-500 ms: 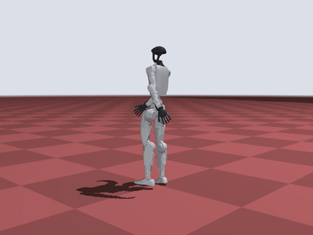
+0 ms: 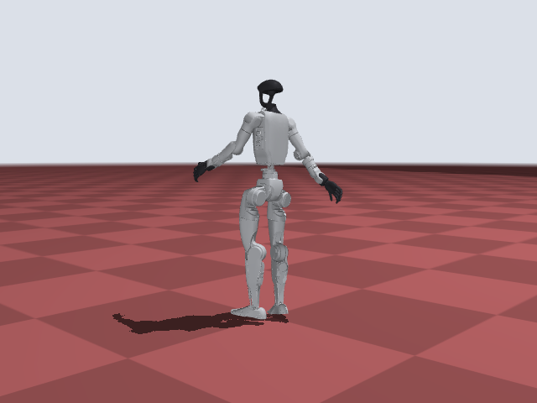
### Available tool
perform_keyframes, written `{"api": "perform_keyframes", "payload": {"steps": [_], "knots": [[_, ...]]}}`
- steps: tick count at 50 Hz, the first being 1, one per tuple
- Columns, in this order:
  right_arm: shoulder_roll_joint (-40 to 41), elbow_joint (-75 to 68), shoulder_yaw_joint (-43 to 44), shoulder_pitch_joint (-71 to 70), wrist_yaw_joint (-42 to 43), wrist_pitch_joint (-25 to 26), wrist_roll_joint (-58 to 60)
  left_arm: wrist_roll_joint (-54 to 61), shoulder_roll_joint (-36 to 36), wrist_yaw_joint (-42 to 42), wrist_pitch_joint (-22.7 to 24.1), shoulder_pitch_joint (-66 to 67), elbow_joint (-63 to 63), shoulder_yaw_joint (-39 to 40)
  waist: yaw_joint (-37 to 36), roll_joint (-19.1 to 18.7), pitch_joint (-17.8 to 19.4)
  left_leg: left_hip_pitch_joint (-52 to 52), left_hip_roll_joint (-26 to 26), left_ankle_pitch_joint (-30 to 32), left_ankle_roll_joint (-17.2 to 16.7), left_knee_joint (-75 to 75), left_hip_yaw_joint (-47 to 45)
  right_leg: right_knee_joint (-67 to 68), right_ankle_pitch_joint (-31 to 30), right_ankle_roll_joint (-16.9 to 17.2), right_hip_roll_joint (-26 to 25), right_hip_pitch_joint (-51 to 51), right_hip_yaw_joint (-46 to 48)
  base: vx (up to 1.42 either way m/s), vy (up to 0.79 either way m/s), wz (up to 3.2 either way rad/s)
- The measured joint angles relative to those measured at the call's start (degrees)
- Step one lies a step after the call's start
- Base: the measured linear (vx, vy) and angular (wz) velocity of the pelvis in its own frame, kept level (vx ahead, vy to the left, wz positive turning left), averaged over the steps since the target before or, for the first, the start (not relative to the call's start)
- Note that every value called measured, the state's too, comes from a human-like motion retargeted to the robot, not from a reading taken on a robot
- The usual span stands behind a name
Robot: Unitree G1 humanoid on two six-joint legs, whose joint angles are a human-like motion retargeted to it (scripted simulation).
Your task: Upper body actions
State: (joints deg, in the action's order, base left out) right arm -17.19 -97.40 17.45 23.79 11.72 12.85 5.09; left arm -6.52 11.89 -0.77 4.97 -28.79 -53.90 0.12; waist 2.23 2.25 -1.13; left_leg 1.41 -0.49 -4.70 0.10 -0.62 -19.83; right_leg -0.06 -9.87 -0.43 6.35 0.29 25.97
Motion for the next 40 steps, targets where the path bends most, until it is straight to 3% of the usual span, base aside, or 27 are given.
{"api": "perform_keyframes", "payload": {"steps": [5,10,12,15,16,20,23,27,31,35,40], "knots": [[3.3,0.0,-7.7,-9.4,-0.2,-3.1,-3.7,-0.4,-1.6,4.2,-4.1,11.8,-10.4,0.3,-0.4,-0.2,-0.4,-0.1,-0.2,0.0,-0.2,-0.1,0.0,0.3,0.2,-0.1,0.3,-0.3,-0.5,0.00,0.00,0.09],[8.6,0.0,-18.3,-27.4,-14.0,-5.9,7.1,-4.7,-3.4,6.5,-10.5,27.0,-33.3,7.4,-1.1,-0.4,-1.4,-0.7,0.3,0.2,-0.8,-0.5,-1.4,0.7,0.2,-0.2,0.3,-0.9,-1.3,0.00,0.00,0.09],[11.2,3.3,-22.2,-34.4,-18.8,-8.4,10.2,-2.6,-3.4,2.8,-13.2,33.7,-41.5,10.2,-1.4,-0.6,-1.1,-1.5,0.4,0.1,-1.0,-0.7,-2.2,0.9,0.2,-0.3,0.2,-1.0,-2.4,0.00,-0.02,-0.30],[14.3,12.8,-26.6,-42.3,-22.9,-11.6,12.8,3.3,-4.5,-4.1,-16.0,46.3,-43.5,13.6,-2.7,-0.6,-0.3,-2.5,0.7,0.0,-1.4,-0.9,-3.5,1.4,0.1,-0.4,-0.1,-1.4,-4.2,0.00,0.00,-0.37],[14.9,15.6,-27.2,-44.6,-23.4,-12.7,13.3,3.1,-5.0,-4.7,-14.8,50.0,-43.5,15.7,-3.3,-0.7,-0.3,-2.6,0.8,0.0,-1.5,-0.9,-3.7,1.5,0.1,-0.3,-0.3,-1.6,-4.8,0.00,0.01,-0.22],[16.1,24.7,-28.4,-52.5,-24.7,-17.9,13.9,-0.5,-5.3,-1.5,-11.9,61.7,-43.5,23.4,-4.7,-0.7,-0.3,-2.4,1.2,-0.1,-1.8,-0.8,-3.3,1.7,0.1,0.0,-0.4,-2.1,-5.5,-0.02,0.00,0.12],[16.2,28.1,-28.3,-56.3,-25.1,-21.4,13.6,2.3,-4.6,-2.9,-15.5,65.5,-43.5,25.6,-4.7,-0.2,-0.2,-1.9,1.2,0.1,-1.8,-0.8,-2.8,1.6,0.4,0.1,-0.2,-1.9,-4.6,-0.04,-0.04,0.37],[16.0,29.9,-28.7,-56.3,-23.7,-23.6,15.1,8.3,-4.7,-6.2,-15.7,63.8,-43.5,26.6,-4.4,0.4,-0.3,-1.6,0.8,0.3,-1.7,-0.7,-2.0,1.3,0.5,0.1,0.0,-1.3,-3.5,-0.01,-0.01,0.27],[15.5,27.6,-29.4,-50.2,-21.1,-23.8,17.1,11.7,-5.5,-1.9,-14.7,54.2,-43.5,22.9,-4.1,0.7,-1.4,-1.0,0.5,0.5,-1.4,-0.7,-1.5,1.0,0.5,-0.1,0.2,-1.2,-2.4,0.00,0.00,0.00],[14.4,20.5,-27.8,-41.5,-19.0,-21.3,19.9,12.0,-5.6,1.9,-13.9,41.4,-43.3,15.0,-3.7,1.1,-2.2,-0.8,0.2,0.5,-1.1,-0.5,-1.0,0.7,0.5,-0.1,0.3,-0.6,-1.2,0.00,0.00,0.00],[10.6,1.9,-21.3,-31.0,-11.5,-14.1,22.7,4.4,-6.6,6.7,-12.5,24.6,-34.7,7.3,-3.0,1.6,-3.0,-0.4,0.2,0.4,-0.7,-0.3,-0.2,0.4,0.5,0.1,0.4,-0.1,0.2,0.00,0.00,0.00]]}}
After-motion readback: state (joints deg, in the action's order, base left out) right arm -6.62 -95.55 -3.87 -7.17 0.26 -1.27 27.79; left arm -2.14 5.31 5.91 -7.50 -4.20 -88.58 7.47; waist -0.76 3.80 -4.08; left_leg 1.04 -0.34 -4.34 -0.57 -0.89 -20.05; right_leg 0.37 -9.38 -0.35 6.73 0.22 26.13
